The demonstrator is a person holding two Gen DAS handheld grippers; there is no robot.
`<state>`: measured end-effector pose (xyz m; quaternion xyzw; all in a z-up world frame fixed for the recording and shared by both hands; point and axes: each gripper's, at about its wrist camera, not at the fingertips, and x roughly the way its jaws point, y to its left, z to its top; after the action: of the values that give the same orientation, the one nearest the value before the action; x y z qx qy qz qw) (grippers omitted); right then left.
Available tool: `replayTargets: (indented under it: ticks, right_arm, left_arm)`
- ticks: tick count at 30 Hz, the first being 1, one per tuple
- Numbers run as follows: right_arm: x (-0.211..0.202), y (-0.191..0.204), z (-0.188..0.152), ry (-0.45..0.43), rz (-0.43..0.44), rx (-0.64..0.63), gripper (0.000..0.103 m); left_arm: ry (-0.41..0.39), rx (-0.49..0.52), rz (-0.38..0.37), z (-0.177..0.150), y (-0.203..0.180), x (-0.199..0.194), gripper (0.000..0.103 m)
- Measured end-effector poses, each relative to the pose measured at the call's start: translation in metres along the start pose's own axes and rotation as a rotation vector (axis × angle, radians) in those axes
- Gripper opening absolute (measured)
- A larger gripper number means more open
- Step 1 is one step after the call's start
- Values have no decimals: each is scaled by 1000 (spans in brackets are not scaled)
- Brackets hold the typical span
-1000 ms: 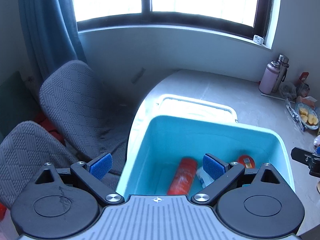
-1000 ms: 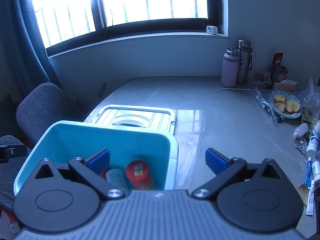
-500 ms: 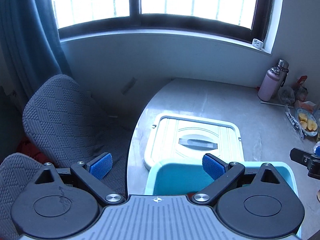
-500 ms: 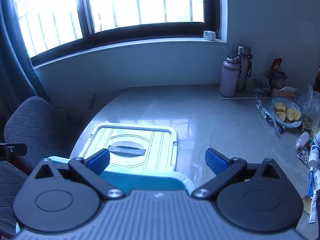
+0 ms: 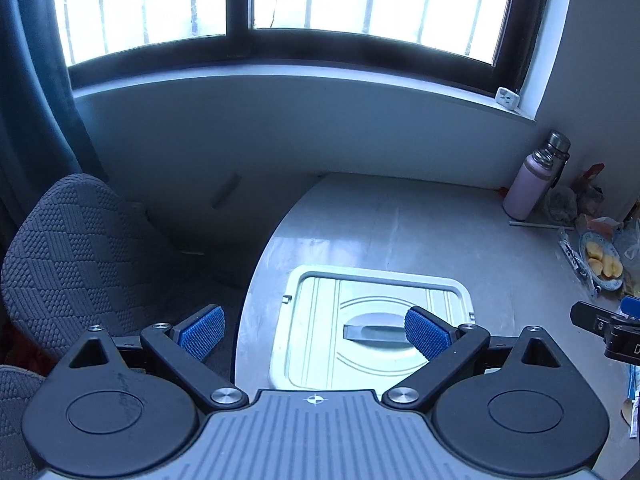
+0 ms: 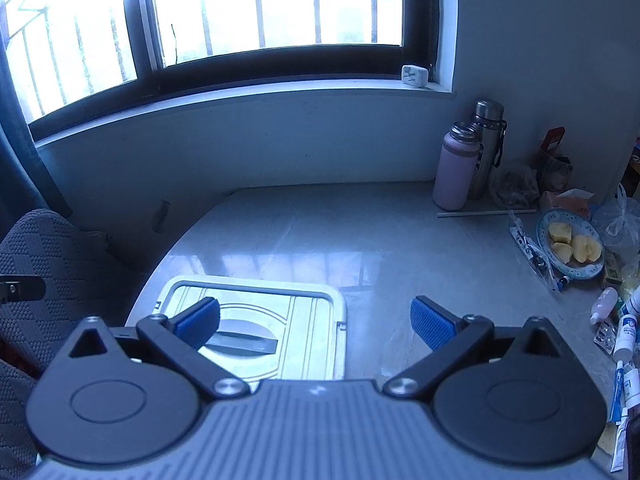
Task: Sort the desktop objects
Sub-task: 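Move both grippers from the bin to the white lid on the table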
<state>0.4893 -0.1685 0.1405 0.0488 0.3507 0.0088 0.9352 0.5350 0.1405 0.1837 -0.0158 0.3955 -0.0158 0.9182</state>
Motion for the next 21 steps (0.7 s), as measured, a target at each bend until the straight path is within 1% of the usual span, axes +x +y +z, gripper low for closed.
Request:
replayTargets:
  ticks: [4, 7, 9, 12, 21]
  right_arm:
    - [29, 1, 9, 63, 18, 22, 102]
    - [51, 4, 15, 97, 10, 17, 102]
    - [65, 6, 18, 115, 3, 10, 102]
    - [87, 5, 21, 158, 12, 20, 102]
    - [150, -4, 20, 325, 29, 52, 102]
  left_arm:
    - [39, -20, 3, 10, 12, 32, 98]
    - [63, -37, 9, 15, 22, 55, 98]
    - [81, -32, 23, 18, 26, 72, 98]
    - [114, -29, 21, 20, 31, 98, 98]
    - [201, -5, 70, 24, 43, 176, 98]
